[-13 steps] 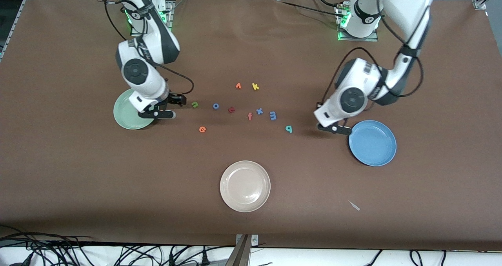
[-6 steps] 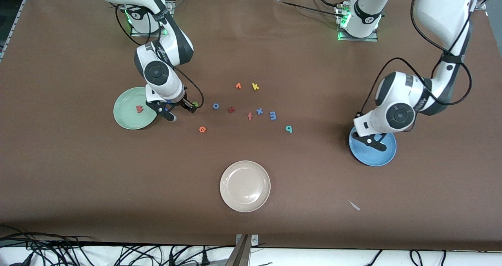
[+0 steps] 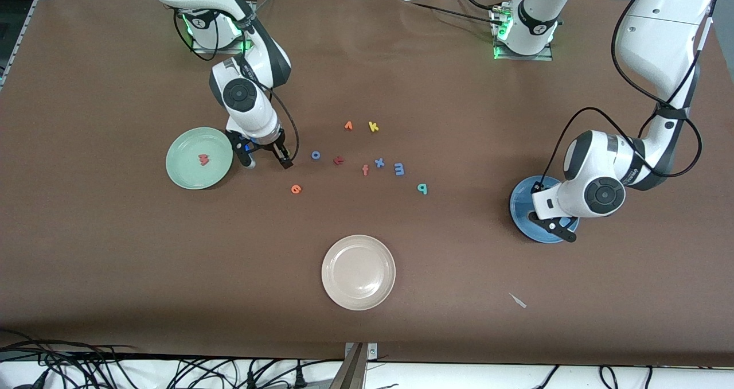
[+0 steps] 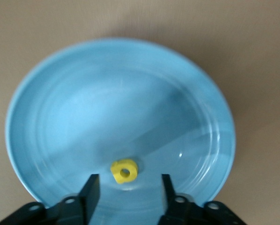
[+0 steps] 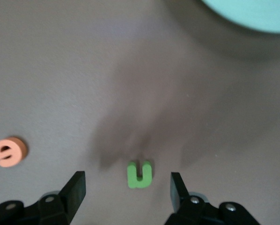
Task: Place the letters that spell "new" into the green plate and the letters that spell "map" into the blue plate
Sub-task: 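Drop the yellow d on the blue plate while the right gripper reaches the u, then grasp the green u with the right gripper while the left gripper reaches the b, then drop the green u on the green plate while the left gripper grasps the b, then drop the cyan b on the blue plate while the right gripper grasps the o, then grasp the blue E with the left gripper while the right gripper lifts the o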
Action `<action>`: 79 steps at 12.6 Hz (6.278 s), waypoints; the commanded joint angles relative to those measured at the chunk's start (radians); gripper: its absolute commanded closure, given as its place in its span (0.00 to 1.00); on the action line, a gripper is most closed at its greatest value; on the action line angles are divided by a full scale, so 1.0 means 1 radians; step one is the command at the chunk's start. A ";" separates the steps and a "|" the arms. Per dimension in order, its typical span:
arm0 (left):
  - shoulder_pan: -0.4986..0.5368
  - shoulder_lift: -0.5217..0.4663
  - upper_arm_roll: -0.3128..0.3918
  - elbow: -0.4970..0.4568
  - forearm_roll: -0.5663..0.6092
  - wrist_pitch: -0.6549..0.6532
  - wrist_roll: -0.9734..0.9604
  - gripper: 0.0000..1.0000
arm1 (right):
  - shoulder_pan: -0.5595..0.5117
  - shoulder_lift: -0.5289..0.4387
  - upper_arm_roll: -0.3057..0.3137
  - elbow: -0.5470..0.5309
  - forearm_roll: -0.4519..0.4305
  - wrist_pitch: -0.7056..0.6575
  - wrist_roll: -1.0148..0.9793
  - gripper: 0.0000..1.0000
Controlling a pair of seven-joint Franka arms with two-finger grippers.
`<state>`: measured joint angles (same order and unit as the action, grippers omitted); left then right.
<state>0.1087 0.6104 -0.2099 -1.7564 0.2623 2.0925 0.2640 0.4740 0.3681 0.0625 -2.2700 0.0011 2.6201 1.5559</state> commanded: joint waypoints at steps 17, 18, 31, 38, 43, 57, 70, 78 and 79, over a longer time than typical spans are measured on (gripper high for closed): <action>-0.320 0.086 -0.164 -0.029 0.056 0.305 -1.024 0.00 | 0.000 -0.144 -0.088 -0.068 0.007 -0.061 -0.417 0.84; -0.323 0.095 -0.166 -0.029 0.060 0.305 -1.037 0.02 | 0.000 -0.165 -0.130 -0.068 0.005 -0.105 -0.559 0.84; -0.340 0.121 -0.164 -0.018 0.063 0.304 -1.052 0.80 | -0.009 -0.169 -0.362 -0.140 0.013 -0.207 -1.128 0.00; -0.200 0.052 -0.189 0.061 -0.009 0.016 -0.745 1.00 | 0.000 0.022 -0.187 0.263 0.014 -0.287 -0.995 0.00; -0.006 0.002 -0.187 0.078 -0.032 -0.204 -0.328 1.00 | 0.000 0.208 -0.095 0.474 0.017 -0.293 -0.737 0.01; 0.082 0.032 -0.360 0.061 0.002 -0.122 -0.567 0.00 | 0.015 0.293 -0.043 0.468 0.060 -0.190 -0.600 0.48; -0.254 0.115 -0.358 -0.002 0.023 0.219 -1.362 0.00 | 0.003 -0.075 -0.277 0.234 0.060 -0.529 -1.078 0.81; -0.411 0.129 -0.227 0.000 0.023 0.261 -1.430 0.23 | -0.005 -0.092 -0.512 -0.074 0.062 -0.296 -1.427 0.80; -0.411 0.132 -0.227 0.000 0.023 0.261 -1.430 0.29 | -0.015 -0.084 -0.510 -0.074 0.062 -0.292 -1.427 0.78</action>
<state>-0.2931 0.7362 -0.4470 -1.7650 0.2833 2.3498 -1.1555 0.4627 0.2759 -0.4490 -2.3387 0.0479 2.3089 0.1517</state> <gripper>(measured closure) 0.211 0.727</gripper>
